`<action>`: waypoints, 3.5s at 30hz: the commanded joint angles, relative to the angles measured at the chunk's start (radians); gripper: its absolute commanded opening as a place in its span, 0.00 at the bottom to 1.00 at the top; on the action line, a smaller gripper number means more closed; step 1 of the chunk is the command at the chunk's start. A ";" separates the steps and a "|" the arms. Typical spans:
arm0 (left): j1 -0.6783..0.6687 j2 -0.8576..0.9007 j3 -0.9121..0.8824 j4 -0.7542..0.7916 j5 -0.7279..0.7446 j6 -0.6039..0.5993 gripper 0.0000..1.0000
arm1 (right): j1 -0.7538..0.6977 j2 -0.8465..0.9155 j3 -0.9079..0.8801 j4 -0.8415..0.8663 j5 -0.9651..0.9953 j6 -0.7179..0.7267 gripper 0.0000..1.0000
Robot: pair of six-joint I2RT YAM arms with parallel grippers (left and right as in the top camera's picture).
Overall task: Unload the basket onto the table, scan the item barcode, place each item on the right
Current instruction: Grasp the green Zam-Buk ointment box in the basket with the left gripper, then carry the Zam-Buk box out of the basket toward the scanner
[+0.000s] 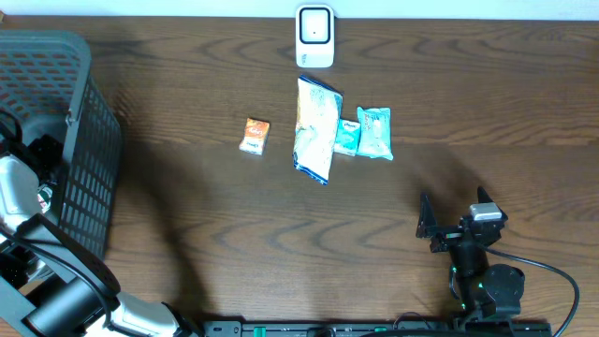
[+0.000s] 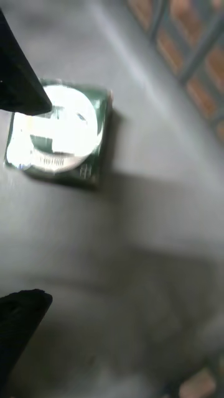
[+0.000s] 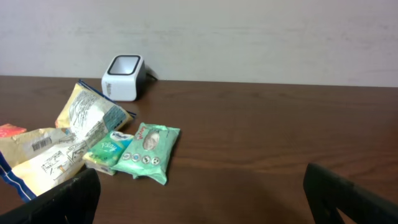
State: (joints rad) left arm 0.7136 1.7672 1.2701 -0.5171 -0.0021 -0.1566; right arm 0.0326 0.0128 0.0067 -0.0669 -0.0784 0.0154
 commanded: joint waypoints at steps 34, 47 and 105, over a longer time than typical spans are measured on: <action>0.124 0.194 -0.008 -0.046 0.050 0.101 0.89 | 0.008 -0.004 -0.001 -0.004 -0.006 0.006 0.99; 0.124 0.146 -0.008 -0.048 0.052 0.099 0.70 | 0.008 -0.004 -0.001 -0.004 -0.006 0.006 0.99; -0.913 -0.326 -0.008 0.045 0.237 -0.058 0.59 | 0.008 -0.004 -0.001 -0.004 -0.006 0.006 0.99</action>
State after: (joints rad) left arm -0.1627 1.3560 1.2625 -0.4408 0.3309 -0.2523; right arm 0.0322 0.0128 0.0071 -0.0666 -0.0780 0.0154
